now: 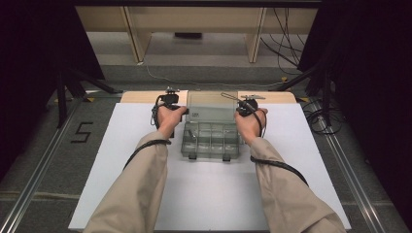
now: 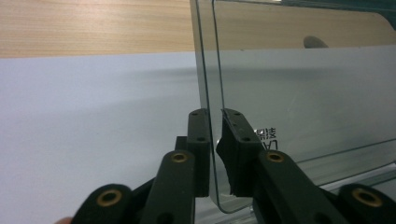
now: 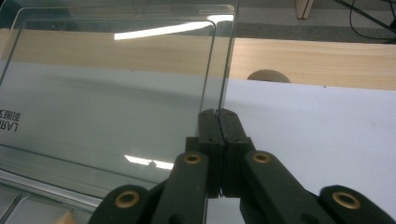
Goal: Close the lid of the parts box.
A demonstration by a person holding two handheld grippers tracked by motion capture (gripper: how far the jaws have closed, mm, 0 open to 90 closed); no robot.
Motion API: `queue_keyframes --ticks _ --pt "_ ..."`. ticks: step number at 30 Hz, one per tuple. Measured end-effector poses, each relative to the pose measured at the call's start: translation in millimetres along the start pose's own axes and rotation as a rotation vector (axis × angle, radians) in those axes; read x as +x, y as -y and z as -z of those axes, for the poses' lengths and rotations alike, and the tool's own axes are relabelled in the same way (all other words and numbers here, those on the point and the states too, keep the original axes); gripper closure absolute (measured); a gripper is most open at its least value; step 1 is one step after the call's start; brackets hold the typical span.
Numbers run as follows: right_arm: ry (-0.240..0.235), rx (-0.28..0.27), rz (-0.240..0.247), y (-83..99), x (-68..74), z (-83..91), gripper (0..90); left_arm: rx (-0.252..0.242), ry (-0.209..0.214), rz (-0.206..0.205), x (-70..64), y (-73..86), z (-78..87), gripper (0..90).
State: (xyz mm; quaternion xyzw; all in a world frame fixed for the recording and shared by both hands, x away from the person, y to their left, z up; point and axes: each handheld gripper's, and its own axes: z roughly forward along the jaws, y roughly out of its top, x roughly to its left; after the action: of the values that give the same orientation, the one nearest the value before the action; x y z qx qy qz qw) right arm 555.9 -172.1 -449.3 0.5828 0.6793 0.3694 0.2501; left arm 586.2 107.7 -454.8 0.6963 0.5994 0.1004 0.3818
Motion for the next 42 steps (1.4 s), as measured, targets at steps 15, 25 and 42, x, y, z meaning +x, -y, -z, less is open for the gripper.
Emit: queue_keyframes --ticks 15,25,42 --pt "-0.015 0.003 0.003 -0.5 -1.9 1.0 89.8 -0.065 -0.017 -0.058 -1.7 7.8 11.2 89.0" --pt "-0.026 0.017 -0.012 -3.4 -3.9 2.0 89.5 -0.098 -0.004 -0.076 -1.9 11.8 16.1 89.2" --pt "-0.084 -0.012 -0.026 -48.1 -11.0 -11.5 69.8 -0.133 0.008 -0.058 -2.6 15.5 18.4 89.2"
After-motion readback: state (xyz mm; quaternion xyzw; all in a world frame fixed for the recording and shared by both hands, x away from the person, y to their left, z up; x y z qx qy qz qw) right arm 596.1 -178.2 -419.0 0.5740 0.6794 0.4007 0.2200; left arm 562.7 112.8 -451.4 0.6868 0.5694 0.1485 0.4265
